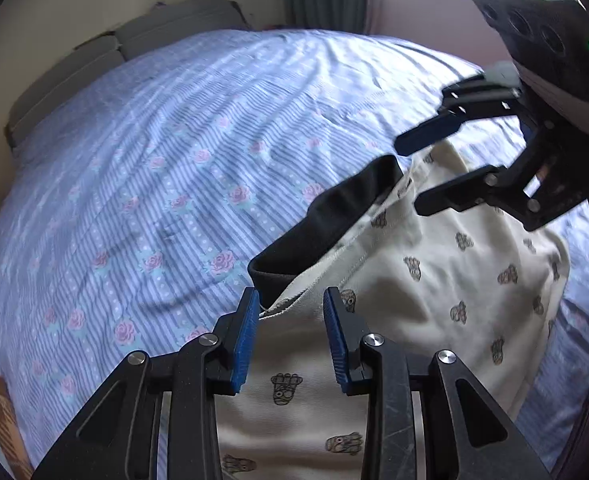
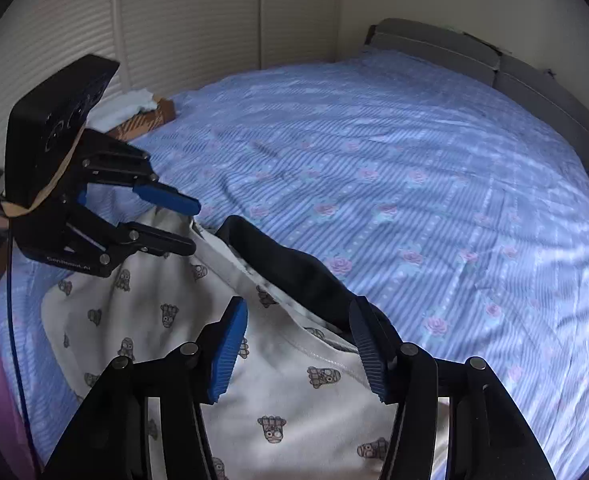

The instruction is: Fold small clothes

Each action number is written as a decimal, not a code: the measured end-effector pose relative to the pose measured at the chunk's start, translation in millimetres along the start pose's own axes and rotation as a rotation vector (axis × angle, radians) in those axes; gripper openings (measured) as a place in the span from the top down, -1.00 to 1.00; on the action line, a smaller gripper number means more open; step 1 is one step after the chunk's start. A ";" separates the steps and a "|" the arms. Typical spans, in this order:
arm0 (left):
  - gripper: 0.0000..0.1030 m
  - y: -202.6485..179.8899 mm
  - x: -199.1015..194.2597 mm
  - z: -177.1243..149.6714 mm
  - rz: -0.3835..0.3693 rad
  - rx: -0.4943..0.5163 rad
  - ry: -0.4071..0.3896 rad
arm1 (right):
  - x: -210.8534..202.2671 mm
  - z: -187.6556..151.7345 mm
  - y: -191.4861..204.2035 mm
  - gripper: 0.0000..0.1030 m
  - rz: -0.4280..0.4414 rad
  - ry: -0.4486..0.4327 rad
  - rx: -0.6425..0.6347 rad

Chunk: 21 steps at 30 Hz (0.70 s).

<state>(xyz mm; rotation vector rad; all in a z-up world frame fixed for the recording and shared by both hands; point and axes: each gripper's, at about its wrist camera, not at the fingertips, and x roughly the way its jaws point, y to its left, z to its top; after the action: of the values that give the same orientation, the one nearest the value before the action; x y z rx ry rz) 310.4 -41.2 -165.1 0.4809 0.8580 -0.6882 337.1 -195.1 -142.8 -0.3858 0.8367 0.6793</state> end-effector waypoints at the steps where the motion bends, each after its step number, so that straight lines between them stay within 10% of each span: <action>1: 0.36 -1.2 3.0 0.3 -0.007 0.026 0.016 | 5.2 2.6 2.1 0.07 0.011 0.021 -0.024; 8: 0.37 -7.8 22.2 1.4 -0.017 0.129 0.076 | 40.4 6.8 12.9 0.27 0.036 0.154 -0.179; 10: 0.45 -7.0 26.9 0.7 -0.011 0.132 0.091 | 50.4 5.8 12.0 0.72 0.023 0.186 -0.192; 13: 0.77 -3.6 30.2 -0.9 -0.015 0.117 0.097 | 51.9 4.8 8.6 0.88 0.027 0.175 -0.179; 21: 0.90 10.9 17.3 7.7 -0.010 0.035 0.038 | 39.1 10.5 -5.3 0.93 0.012 0.098 -0.123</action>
<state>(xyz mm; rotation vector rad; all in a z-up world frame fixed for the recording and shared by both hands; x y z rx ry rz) 330.2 -44.7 -173.5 0.5231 0.8858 -0.7061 365.2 -177.5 -166.6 -0.5283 0.8934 0.7299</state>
